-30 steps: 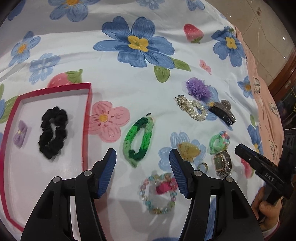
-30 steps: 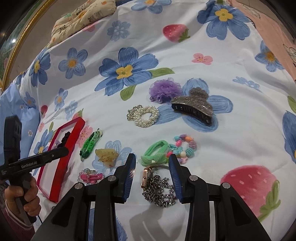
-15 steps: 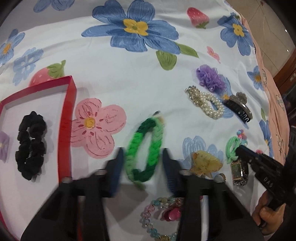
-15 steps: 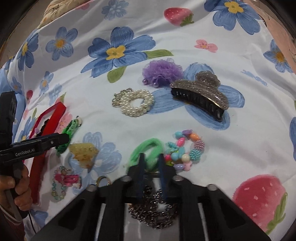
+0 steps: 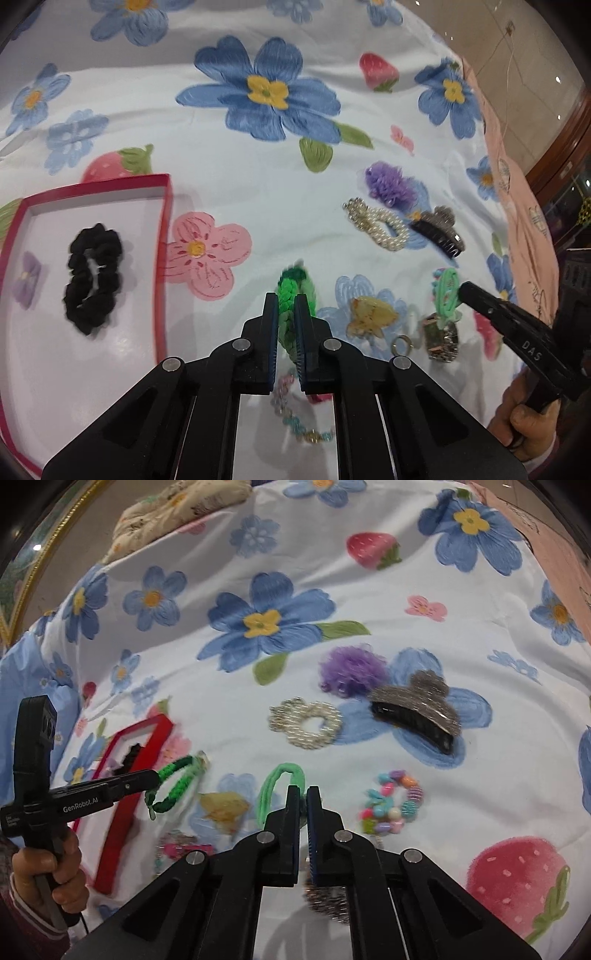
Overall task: Organize jewelry
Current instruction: 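Grasp the green braided hair tie with the left tool while the right tool grasps the green hair tie, then carry both green hair ties into the red box and release them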
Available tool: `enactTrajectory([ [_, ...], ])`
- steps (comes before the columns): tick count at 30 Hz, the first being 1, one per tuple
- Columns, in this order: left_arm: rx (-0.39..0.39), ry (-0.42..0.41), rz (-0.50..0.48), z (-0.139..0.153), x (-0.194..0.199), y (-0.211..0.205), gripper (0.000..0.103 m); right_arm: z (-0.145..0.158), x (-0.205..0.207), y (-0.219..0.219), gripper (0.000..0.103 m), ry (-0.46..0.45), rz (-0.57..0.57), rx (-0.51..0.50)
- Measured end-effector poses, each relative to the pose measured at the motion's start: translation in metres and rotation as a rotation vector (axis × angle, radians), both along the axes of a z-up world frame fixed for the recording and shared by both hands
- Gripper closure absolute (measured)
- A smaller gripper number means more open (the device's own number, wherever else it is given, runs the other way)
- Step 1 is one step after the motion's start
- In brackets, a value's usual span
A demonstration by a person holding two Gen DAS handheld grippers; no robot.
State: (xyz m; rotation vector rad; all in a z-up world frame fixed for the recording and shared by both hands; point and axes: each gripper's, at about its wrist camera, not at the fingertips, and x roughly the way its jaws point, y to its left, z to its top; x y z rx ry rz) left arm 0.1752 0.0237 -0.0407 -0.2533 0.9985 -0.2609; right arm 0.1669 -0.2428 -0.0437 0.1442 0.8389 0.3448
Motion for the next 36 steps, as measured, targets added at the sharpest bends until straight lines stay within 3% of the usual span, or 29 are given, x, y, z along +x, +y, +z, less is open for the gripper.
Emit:
enactTrajectory([
  [2, -0.017, -0.013, 0.010, 0.005, -0.007, 0.006, 0.103, 0.005, -0.004, 0.006, 0.100, -0.009, 0.011, 0.002],
  [6, -0.053, -0.037, 0.029, 0.016, -0.019, 0.019, 0.103, 0.013, -0.012, 0.022, 0.100, -0.020, 0.055, 0.021],
  [10, -0.037, -0.035, 0.024, 0.019, -0.026, 0.021, 0.103, 0.014, -0.019, 0.036, 0.100, -0.021, 0.088, 0.022],
  [12, -0.015, 0.000, 0.025, 0.011, -0.024, 0.019, 0.093, 0.013, -0.022, 0.040, 0.100, -0.018, 0.097, 0.016],
  [13, -0.014, 0.010, 0.019, 0.008, -0.025, 0.018, 0.079, 0.012, -0.024, 0.041, 0.100, -0.017, 0.099, 0.018],
  [14, -0.005, 0.015, 0.008, 0.004, -0.025, 0.014, 0.075, 0.012, -0.025, 0.041, 0.100, -0.016, 0.100, 0.021],
  [23, 0.167, 0.108, -0.072, -0.036, -0.008, -0.026, 0.069, 0.004, -0.027, 0.029, 0.100, 0.014, 0.091, 0.051],
  [25, 0.193, 0.087, -0.080, -0.037, -0.006, -0.028, 0.075, 0.003, -0.026, 0.028, 0.100, 0.019, 0.089, 0.055],
  [26, 0.192, 0.079, -0.087, -0.036, -0.006, -0.028, 0.097, 0.003, -0.026, 0.028, 0.100, 0.020, 0.088, 0.058],
  [32, 0.153, 0.020, -0.095, -0.017, -0.016, -0.023, 0.096, 0.004, -0.025, 0.031, 0.100, 0.017, 0.093, 0.063],
  [36, 0.109, -0.012, -0.051, -0.001, -0.030, -0.004, 0.096, 0.007, -0.026, 0.038, 0.100, 0.015, 0.107, 0.069],
])
